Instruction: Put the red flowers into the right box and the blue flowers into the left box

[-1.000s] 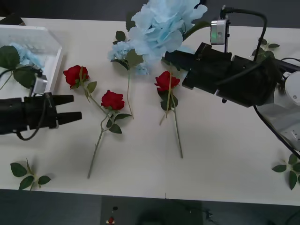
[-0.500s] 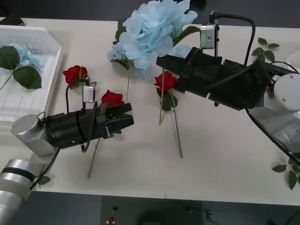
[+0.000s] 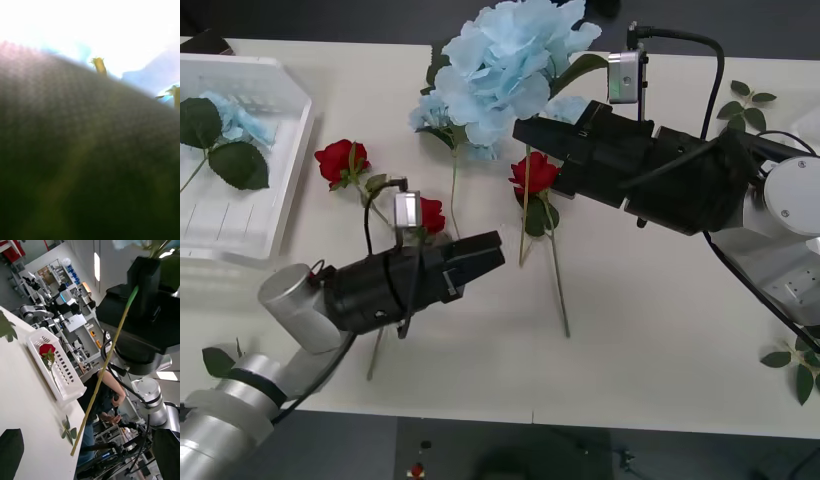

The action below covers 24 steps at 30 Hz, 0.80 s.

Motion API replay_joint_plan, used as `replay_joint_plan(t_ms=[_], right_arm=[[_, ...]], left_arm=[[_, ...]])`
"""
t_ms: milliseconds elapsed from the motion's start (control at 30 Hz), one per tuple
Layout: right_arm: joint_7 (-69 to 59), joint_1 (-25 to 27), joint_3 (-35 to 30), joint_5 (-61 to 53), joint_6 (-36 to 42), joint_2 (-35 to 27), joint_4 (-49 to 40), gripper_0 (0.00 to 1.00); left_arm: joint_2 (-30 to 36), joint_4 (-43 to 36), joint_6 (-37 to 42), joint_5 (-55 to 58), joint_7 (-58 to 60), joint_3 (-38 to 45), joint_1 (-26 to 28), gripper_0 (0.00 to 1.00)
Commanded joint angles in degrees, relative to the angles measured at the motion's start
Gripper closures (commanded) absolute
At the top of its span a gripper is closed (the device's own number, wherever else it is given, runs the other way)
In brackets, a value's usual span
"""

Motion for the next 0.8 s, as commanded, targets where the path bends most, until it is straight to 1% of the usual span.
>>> replay_joint_plan(t_ms=[33,200,433,467,500,533,567,600,800], right_arm=[[-2.23,-2.23,-0.63,0.08,-0.38,-0.13,-1.93,1.0],[-2.76,-2.31,-0.63,0.78,-0.38,-0.13,-1.93,1.0],[-3.64,-2.58,-0.63,1.22,-0.38,-0.13,-2.02,1.0],[-3.72,-2.58,-0.63,1.22,-0.38,-0.04,-2.02,1.0],[-3.72,-2.67,-0.63,1.22,-0.38,-0.04,-1.93,1.0],[-3.9,-2.67,-0.63,1.22,-0.38,-0.04,-1.93,1.0],[-3.99,-2.75,-0.63,1.22,-0.38,-0.04,-1.93,1.0],[-4.08,-2.75,-0.63,1.22,-0.38,-0.04,-1.93,1.0],[-4.34,-2.75,-0.63,1.22,-0.38,-0.13,-1.93,1.0]], left_arm=[[0.75,-1.02,-3.5,0.46,1.95,-1.92,-3.36,0.0],[1.02,-1.72,-7.54,0.37,1.95,-4.55,-5.46,0.0],[1.9,-5.94,-17.03,0.46,1.95,-9.12,-7.57,0.0],[1.9,-6.2,-17.74,0.46,1.95,-9.39,-7.66,0.1],[1.9,-6.46,-18.53,0.46,1.95,-9.48,-7.75,0.3],[1.9,-6.73,-19.14,0.55,1.95,-9.74,-7.75,0.54],[1.9,-6.73,-20.02,0.73,1.95,-10.09,-7.75,0.85],[1.81,-6.73,-20.46,0.99,1.95,-10.27,-7.75,0.99],[2.07,-6.73,-21.78,1.17,1.95,-10.35,-7.66,1.0]])
